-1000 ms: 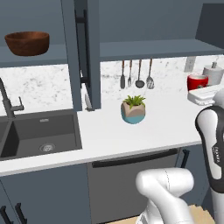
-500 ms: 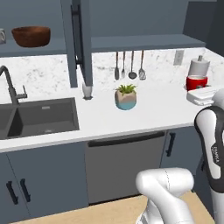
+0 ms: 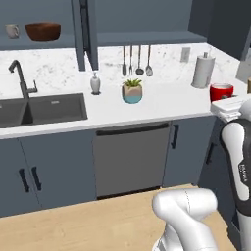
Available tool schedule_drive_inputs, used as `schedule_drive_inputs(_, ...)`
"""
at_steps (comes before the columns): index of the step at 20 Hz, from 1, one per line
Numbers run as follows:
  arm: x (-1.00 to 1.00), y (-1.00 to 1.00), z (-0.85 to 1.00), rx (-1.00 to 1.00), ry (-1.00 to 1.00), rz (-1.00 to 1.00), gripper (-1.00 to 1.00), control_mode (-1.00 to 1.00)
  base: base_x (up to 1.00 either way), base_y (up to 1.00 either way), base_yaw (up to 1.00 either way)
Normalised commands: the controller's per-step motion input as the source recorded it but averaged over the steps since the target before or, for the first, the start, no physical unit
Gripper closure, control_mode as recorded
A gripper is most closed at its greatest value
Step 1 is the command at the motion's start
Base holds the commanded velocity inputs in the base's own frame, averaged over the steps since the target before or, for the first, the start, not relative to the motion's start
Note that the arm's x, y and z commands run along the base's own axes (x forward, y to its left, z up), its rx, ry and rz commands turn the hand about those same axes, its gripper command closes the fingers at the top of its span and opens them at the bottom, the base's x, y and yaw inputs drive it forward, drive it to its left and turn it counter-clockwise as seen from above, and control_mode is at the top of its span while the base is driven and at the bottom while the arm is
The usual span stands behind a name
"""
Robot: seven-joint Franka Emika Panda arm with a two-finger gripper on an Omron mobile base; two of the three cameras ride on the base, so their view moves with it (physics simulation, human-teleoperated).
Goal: Gather all objects into one cabinet and sort the glasses and bowls to opposite sides.
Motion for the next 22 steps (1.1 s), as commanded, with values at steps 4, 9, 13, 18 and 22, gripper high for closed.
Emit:
schedule_drive_inputs(4, 0.0, 0.0, 0.0, 0.0, 0.0, 0.0, 1.0, 1.0, -1.0, 0.89, 0.0)
schedule_drive_inputs(9, 0.0, 0.0, 0.0, 0.0, 0.0, 0.0, 1.0, 1.0, -0.98, 0.85, 0.0)
schedule_drive_inputs(13, 0.0, 0.0, 0.0, 0.0, 0.0, 0.0, 1.0, 1.0, -0.84, 0.8, 0.0)
schedule_drive_inputs(18, 0.0, 0.0, 0.0, 0.0, 0.0, 0.0, 1.0, 1.0, -0.28, 0.88, 0.01)
schedule_drive_inputs(22, 0.0, 0.0, 0.0, 0.0, 0.0, 0.0, 1.0, 1.0, 0.12, 0.19, 0.0)
